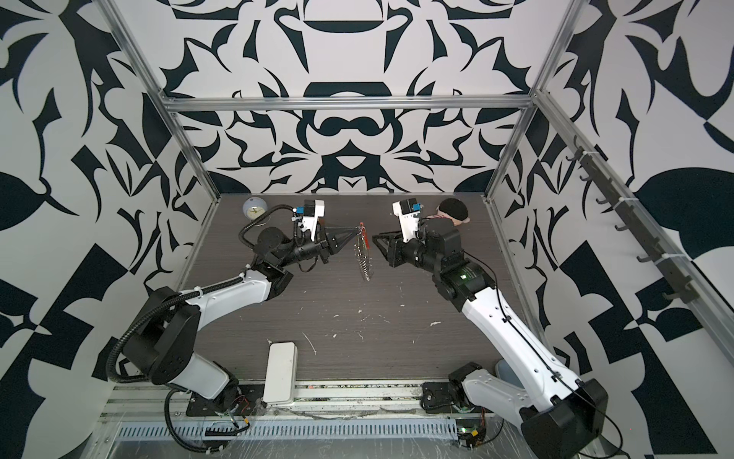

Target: Put the keys on the keyring

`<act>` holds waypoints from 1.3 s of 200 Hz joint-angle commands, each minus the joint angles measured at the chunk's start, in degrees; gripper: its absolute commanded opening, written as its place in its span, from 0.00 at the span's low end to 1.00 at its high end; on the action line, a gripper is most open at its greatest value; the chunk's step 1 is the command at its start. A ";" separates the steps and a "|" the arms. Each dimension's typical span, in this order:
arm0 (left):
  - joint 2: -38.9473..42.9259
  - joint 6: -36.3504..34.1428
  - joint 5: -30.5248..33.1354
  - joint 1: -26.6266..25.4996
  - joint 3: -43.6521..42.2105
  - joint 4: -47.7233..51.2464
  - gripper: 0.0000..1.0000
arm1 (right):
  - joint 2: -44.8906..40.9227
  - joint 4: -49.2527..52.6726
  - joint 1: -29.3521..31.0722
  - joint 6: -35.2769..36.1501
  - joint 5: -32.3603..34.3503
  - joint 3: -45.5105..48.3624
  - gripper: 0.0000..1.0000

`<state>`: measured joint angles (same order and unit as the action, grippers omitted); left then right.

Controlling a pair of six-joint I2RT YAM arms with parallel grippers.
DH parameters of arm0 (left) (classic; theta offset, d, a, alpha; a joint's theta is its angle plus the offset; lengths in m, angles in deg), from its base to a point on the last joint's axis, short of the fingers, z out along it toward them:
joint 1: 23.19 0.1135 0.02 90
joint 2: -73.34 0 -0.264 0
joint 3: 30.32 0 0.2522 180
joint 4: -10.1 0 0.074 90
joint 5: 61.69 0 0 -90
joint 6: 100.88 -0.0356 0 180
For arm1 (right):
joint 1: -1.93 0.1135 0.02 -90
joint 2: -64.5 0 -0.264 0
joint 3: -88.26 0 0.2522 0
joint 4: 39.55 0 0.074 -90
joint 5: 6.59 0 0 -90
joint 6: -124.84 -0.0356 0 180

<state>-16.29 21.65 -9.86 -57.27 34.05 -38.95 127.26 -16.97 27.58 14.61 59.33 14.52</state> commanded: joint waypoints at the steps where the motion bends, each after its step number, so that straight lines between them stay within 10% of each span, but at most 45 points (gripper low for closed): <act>1: 0.05 2.35 -0.47 0.40 0.49 -4.65 0.00 | 2.58 -6.53 0.32 -0.50 -4.24 -3.56 0.29; 260: 5.95 5.43 1.00 2.84 -2.04 -0.83 0.00 | 8.72 -19.78 0.72 -5.70 -14.77 -3.12 0.21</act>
<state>-12.44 26.24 -9.73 -54.65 32.06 -36.46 136.72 -33.17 27.82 9.45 45.78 12.75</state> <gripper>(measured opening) 0.045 0.209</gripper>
